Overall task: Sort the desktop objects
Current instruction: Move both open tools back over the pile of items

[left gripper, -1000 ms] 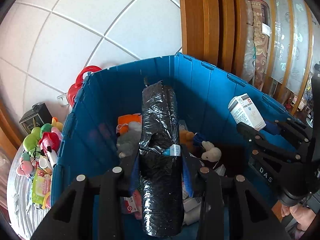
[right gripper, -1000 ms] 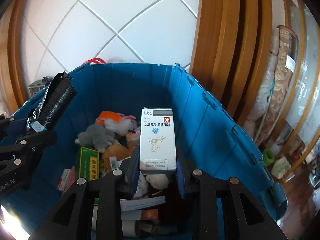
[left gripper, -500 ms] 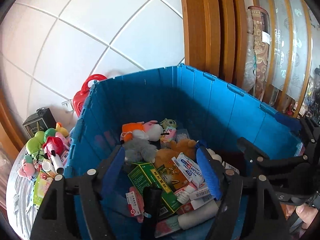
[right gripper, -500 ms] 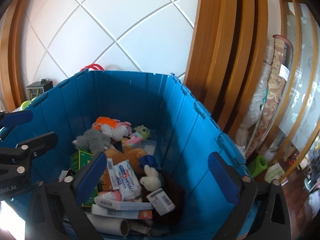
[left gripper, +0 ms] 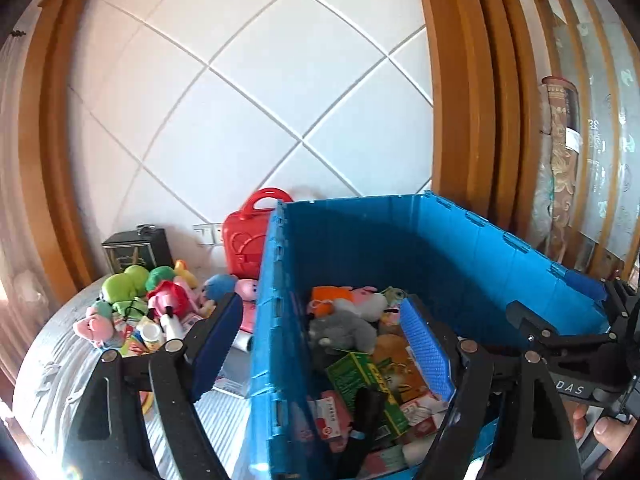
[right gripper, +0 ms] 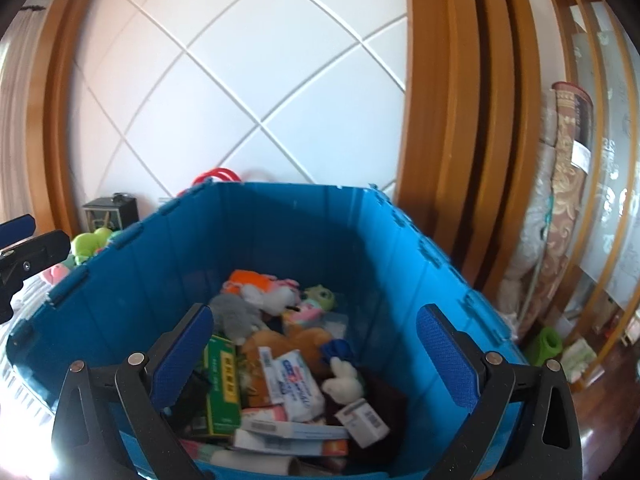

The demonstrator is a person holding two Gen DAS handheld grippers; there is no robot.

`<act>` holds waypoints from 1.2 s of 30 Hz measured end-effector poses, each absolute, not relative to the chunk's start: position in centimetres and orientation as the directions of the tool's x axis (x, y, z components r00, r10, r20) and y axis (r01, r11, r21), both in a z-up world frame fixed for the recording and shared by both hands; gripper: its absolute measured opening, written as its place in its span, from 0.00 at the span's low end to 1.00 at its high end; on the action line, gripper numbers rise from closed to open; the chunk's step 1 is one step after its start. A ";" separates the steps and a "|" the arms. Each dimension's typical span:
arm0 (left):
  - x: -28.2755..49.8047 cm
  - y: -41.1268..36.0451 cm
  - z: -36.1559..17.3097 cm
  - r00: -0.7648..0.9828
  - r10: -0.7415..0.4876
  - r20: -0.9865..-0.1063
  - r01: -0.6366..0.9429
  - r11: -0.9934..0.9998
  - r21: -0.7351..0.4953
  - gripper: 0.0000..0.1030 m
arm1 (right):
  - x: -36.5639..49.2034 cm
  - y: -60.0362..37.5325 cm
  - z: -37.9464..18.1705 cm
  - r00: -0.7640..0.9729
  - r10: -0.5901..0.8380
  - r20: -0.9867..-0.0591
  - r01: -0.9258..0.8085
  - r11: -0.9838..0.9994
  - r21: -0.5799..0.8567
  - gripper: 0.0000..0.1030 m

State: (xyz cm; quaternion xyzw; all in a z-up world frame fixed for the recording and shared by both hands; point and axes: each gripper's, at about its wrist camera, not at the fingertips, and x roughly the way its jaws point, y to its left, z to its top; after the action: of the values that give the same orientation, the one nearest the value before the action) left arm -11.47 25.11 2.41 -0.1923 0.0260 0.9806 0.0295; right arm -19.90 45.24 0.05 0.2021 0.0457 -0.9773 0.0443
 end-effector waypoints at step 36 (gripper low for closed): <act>-5.2 -12.8 -6.3 -0.820 -0.119 -0.559 0.196 -0.977 -0.079 0.78 | -9.5 7.5 -1.5 -0.811 -0.327 -0.485 0.441 -0.887 -0.138 1.00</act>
State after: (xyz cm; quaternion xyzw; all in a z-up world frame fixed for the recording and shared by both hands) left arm -5.16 -12.83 -6.28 -0.2879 -0.0665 0.9517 -0.0829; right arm -9.54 7.50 -1.51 0.2307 0.1230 -0.9435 0.2034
